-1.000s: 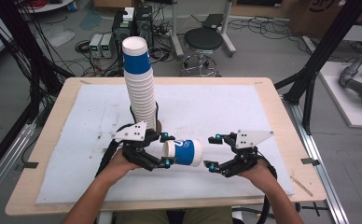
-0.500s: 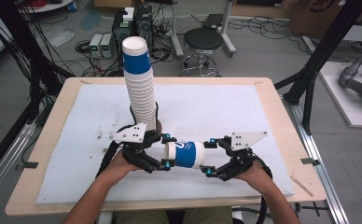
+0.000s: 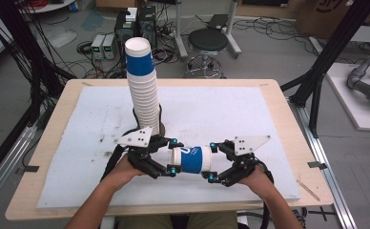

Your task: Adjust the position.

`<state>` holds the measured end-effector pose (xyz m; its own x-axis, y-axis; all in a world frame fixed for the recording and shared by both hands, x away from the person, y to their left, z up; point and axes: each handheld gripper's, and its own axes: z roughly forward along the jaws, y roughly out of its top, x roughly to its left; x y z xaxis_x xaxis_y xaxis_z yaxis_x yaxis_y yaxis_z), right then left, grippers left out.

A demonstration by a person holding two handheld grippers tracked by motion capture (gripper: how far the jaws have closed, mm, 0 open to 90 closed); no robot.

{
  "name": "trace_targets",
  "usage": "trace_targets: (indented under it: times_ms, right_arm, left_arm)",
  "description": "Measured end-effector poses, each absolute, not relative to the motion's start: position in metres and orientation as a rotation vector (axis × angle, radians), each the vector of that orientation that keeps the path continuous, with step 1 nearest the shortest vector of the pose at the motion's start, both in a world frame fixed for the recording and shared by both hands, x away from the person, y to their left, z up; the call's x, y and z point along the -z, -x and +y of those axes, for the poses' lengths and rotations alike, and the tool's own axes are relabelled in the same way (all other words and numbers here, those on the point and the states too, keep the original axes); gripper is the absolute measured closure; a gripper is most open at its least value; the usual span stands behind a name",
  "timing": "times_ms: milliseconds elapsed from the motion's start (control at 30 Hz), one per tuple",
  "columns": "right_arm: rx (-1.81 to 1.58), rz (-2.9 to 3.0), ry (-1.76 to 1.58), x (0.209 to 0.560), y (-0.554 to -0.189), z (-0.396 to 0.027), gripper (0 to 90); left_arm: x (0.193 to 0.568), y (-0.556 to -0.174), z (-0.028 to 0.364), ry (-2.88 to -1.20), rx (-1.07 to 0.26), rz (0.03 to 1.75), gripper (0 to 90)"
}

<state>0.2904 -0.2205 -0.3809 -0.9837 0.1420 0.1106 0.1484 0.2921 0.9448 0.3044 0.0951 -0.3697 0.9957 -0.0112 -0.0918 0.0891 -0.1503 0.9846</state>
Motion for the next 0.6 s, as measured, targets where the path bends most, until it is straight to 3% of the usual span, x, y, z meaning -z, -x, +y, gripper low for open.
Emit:
trace_targets:
  times_ms: [267, 467, 600]
  right_arm:
    - [1.817, -2.55, 0.271, 0.3779, -0.2903, -0.2249, 28.1]
    - [1.79, -2.564, 0.267, 0.3763, -0.2911, -0.2254, 28.5]
    - [1.781, -2.574, 0.257, 0.3752, -0.291, -0.2256, 28.6]
  left_arm:
    - [0.3707, -0.3039, 0.0934, -1.752, 0.077, 0.052, 31.1]
    - [0.3707, -0.3012, 0.0914, -1.78, 0.074, 0.068, 29.9]
    - [0.3703, -0.2979, 0.0876, -1.822, 0.06, 0.132, 17.3]
